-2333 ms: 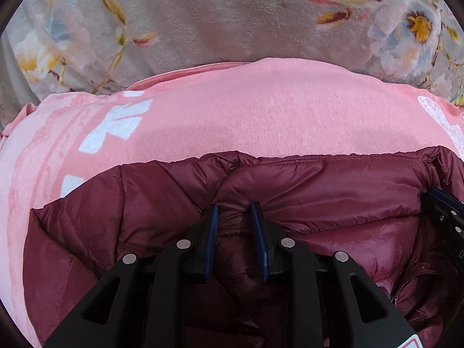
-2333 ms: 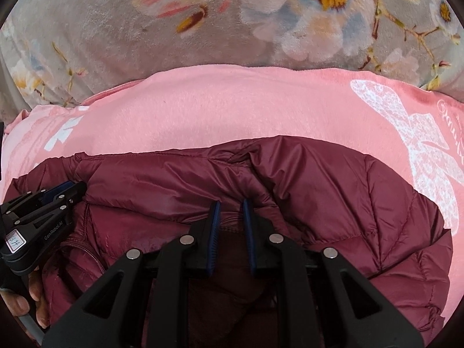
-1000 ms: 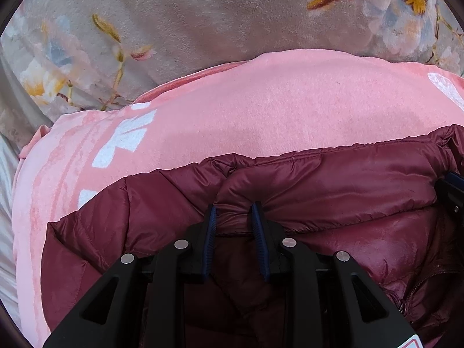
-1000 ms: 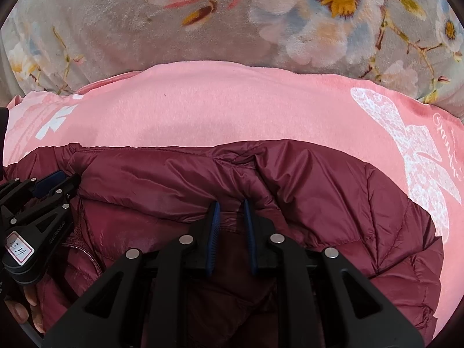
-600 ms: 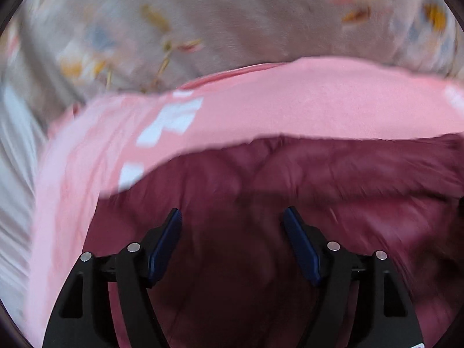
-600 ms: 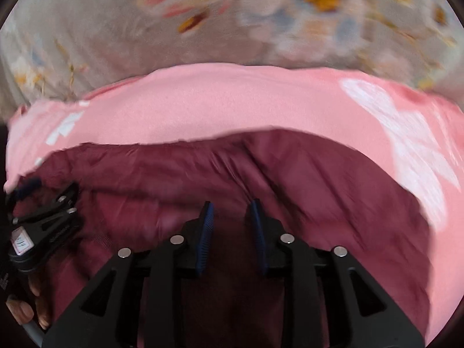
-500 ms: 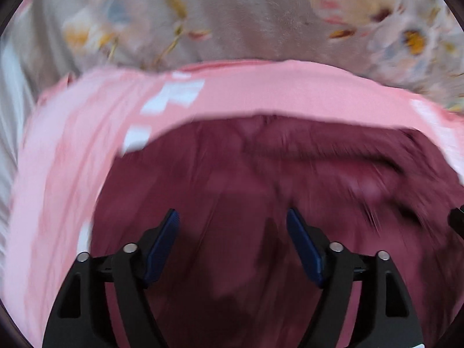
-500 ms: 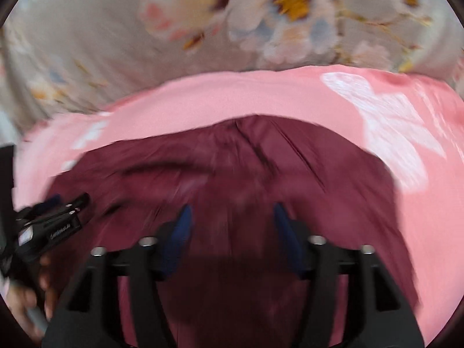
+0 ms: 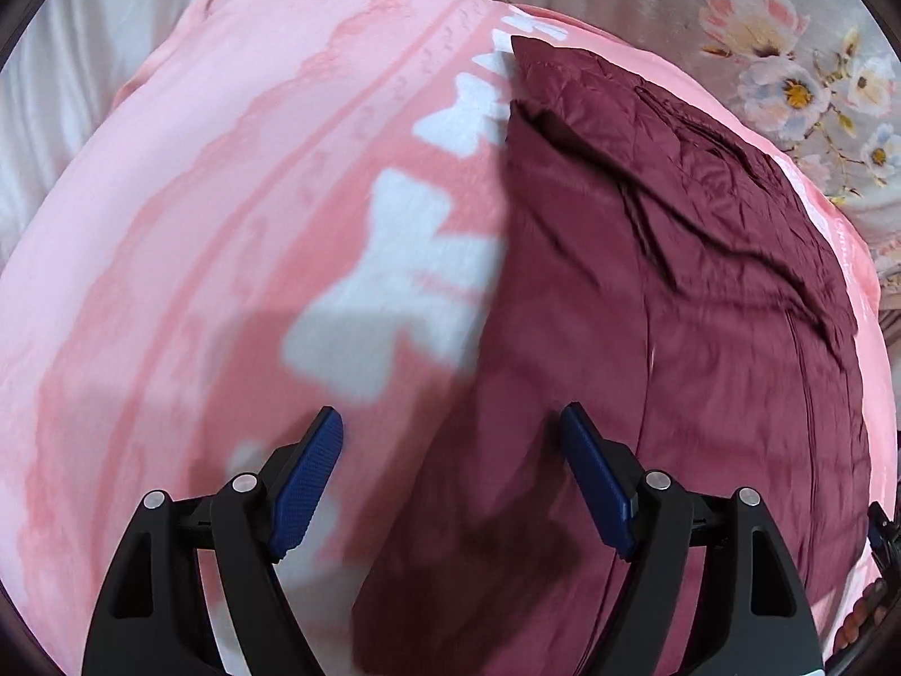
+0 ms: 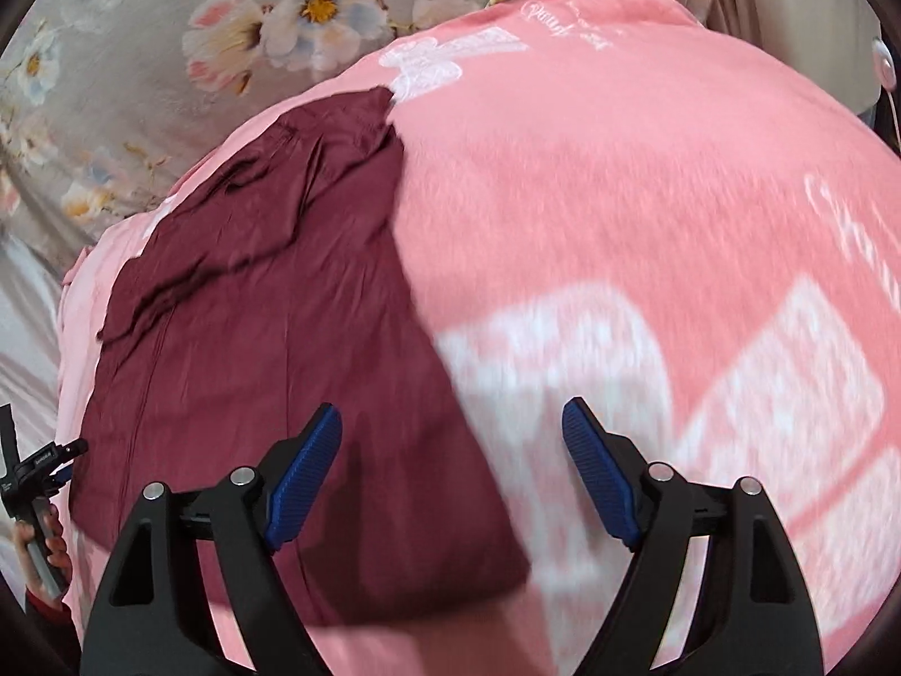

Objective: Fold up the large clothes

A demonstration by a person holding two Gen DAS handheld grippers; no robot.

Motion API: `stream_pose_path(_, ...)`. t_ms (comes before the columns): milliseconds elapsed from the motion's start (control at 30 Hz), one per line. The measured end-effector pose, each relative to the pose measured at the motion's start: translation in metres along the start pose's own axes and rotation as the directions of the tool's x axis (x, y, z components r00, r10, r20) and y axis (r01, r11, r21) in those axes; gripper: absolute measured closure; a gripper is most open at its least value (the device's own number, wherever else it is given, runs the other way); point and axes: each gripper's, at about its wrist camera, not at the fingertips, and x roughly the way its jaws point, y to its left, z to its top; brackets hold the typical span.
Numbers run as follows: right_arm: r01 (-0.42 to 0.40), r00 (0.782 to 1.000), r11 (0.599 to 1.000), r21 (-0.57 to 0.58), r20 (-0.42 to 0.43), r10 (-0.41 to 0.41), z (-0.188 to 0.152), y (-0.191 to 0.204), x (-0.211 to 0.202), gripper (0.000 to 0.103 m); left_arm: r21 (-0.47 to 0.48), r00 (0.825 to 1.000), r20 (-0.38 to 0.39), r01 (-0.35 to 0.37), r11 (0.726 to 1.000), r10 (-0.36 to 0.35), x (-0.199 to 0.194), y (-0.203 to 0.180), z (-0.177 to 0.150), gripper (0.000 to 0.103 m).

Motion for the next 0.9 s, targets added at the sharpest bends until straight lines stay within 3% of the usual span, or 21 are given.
stream_pose_path(200, -0.02, 0.999, 1.0, 0.002, 0.031, 0.02, -0.021, 0.013, -0.003, 0.023, 0.003, 0.999, 0.033, 0.021, 1.0, -0.021, -0.009, 0.001, -0.024, 0.025)
stream_pose_path(233, -0.028, 0.999, 1.0, 0.006, 0.033, 0.028, -0.021, 0.014, -0.003, 0.027, -0.002, 0.999, 0.04, 0.02, 1.0, -0.02, -0.01, 0.001, -0.025, 0.025)
stream_pose_path(267, -0.045, 0.998, 0.999, 0.013, 0.032, 0.045, -0.021, 0.014, -0.004, 0.041, -0.005, 0.999, 0.041, 0.021, 1.0, -0.021, -0.01, 0.0, -0.025, 0.027)
stream_pose_path(300, -0.077, 0.997, 0.996, 0.033, 0.025, 0.077, -0.022, 0.013, -0.004, 0.047, -0.005, 0.999, 0.044, 0.02, 1.0, -0.02, -0.012, -0.001, -0.026, 0.036)
stream_pose_path(333, -0.094, 0.995, 0.994, 0.05, 0.024, 0.093, -0.022, 0.012, -0.005, 0.061, -0.005, 0.999, 0.043, 0.028, 1.0, -0.028, -0.014, -0.002, -0.03, 0.044)
stream_pose_path(367, -0.1, 0.995, 0.993, 0.067, 0.024, 0.098, -0.023, 0.01, -0.006, 0.082, -0.004, 0.998, 0.038, 0.045, 0.999, -0.045, -0.017, -0.004, -0.032, 0.063)
stream_pose_path(400, -0.106, 0.994, 0.991, 0.084, 0.031, 0.104, -0.023, 0.007, -0.01, 0.086, -0.005, 0.997, 0.033, 0.063, 0.998, -0.063, -0.02, -0.004, -0.035, 0.082)
stream_pose_path(467, -0.141, 0.989, 0.985, 0.096, 0.051, 0.136, -0.025, 0.005, -0.019, 0.096, 0.004, 0.996, 0.033, 0.088, 0.996, -0.088, -0.028, -0.008, -0.036, 0.097)
stream_pose_path(767, -0.198, 0.966, 0.98, -0.014, 0.165, 0.197, -0.045, 0.004, -0.104, 0.099, 0.097, 0.98, 0.092, 0.167, 0.981, -0.176, -0.115, -0.006, -0.077, 0.1)
stream_pose_path(900, -0.224, 0.942, 0.971, -0.081, 0.238, 0.237, -0.065, 0.001, -0.165, 0.099, 0.092, 0.964, 0.126, 0.224, 0.97, -0.234, -0.173, 0.011, -0.11, 0.1)
